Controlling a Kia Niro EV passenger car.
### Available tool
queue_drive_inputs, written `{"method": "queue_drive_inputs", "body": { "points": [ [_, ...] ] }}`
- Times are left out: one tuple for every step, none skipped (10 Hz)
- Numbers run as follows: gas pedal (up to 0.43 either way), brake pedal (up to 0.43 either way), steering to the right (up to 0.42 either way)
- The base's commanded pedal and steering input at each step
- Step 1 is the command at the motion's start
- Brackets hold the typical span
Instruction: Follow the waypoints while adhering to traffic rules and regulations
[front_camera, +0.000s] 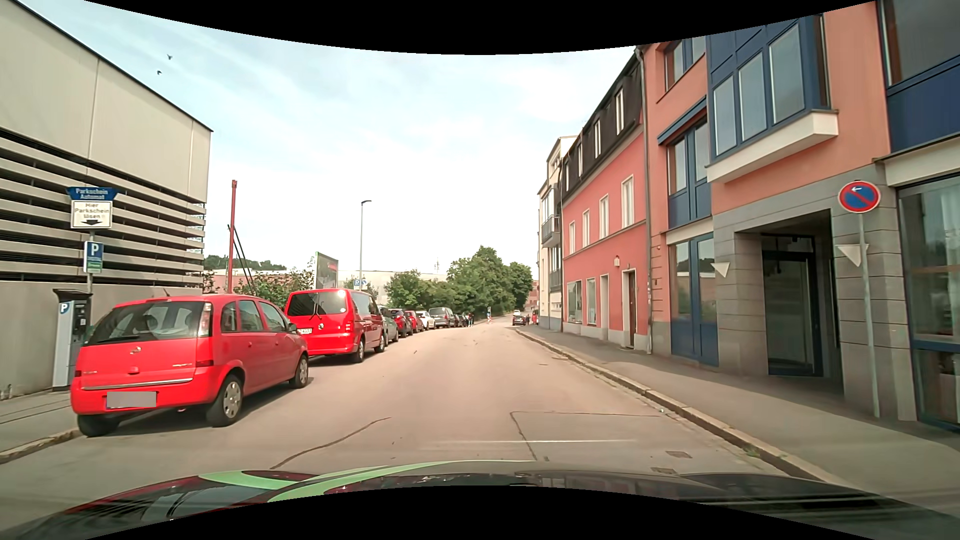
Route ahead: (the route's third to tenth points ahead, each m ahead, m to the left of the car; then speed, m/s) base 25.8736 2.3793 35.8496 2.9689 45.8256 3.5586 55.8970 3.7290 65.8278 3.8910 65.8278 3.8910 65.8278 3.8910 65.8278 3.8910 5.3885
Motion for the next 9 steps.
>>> {"method": "queue_drive_inputs", "body": {
  "points": [
    [0.398,0.000,-0.004],
    [0.398,0.000,-0.003],
    [0.331,0.000,-0.002],
    [0.299,0.000,-0.001],
    [0.280,0.000,-0.001],
    [0.280,0.000,0.000],
    [0.260,0.000,0.000],
    [0.228,0.000,0.000],
    [0.209,0.000,0.000]
  ]
}}
